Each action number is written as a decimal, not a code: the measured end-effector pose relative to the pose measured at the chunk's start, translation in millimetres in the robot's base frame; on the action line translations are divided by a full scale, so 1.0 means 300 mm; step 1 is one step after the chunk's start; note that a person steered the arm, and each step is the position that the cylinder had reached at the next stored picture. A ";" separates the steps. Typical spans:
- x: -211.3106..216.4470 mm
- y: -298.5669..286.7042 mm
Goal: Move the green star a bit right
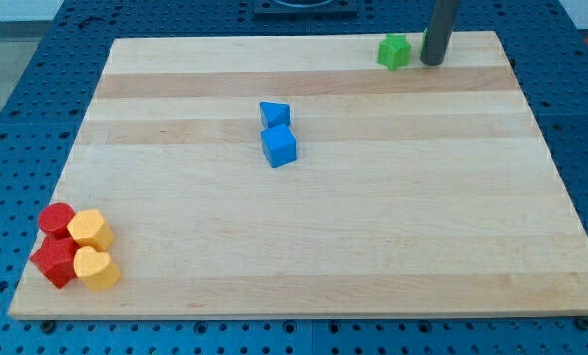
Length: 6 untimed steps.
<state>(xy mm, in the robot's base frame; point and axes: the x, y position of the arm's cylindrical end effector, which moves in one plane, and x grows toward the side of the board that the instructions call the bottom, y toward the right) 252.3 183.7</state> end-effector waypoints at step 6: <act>-0.053 -0.340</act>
